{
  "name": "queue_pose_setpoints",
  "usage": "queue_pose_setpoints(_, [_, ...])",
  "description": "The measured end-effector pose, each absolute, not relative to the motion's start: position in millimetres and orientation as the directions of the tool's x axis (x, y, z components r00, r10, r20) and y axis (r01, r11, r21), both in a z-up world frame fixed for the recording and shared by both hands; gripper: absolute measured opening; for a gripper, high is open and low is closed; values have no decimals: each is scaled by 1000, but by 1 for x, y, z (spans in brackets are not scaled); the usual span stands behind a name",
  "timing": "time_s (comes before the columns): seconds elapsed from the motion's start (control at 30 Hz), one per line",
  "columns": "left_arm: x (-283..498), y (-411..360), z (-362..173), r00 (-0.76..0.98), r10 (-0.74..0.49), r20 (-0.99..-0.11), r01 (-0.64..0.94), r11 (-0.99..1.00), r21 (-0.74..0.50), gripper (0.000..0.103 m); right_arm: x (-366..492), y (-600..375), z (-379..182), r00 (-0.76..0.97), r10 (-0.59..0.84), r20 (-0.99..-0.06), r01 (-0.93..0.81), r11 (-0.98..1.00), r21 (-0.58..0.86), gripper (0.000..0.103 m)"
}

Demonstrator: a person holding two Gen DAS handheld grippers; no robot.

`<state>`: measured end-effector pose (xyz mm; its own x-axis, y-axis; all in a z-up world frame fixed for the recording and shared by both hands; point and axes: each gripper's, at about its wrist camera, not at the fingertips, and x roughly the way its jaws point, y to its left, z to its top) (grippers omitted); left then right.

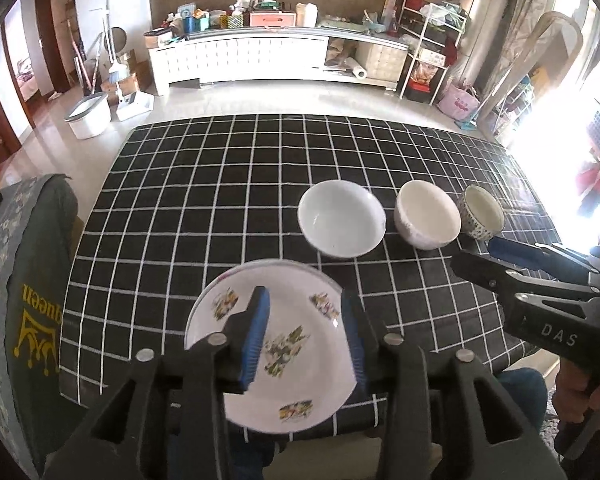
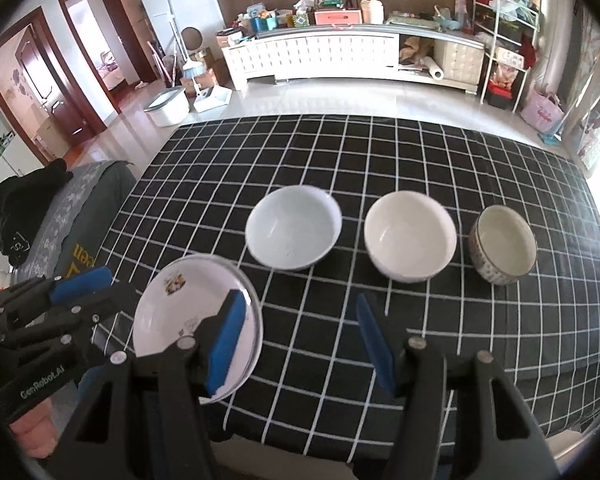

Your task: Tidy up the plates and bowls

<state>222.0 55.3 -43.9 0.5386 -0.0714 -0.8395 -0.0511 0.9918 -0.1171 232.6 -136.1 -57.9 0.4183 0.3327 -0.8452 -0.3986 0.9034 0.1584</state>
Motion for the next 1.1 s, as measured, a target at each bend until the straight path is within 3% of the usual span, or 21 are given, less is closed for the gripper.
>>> queue_pose_setpoints(0.37, [307, 64, -61, 432, -145, -890, -53, 981, -186, 37, 304, -126, -71, 319, 347, -882, -378, 900, 217, 63])
queue_pose_setpoints(0.8, [386, 74, -129, 281, -274, -920, -110, 943, -315, 41, 367, -98, -138, 142, 328, -934, -367, 894, 258, 63])
queue_pose_setpoints(1.1, [410, 74, -160, 243, -269, -932, -146, 940, -309, 41, 379, -96, -161, 173, 252, -952, -368, 913, 175, 63])
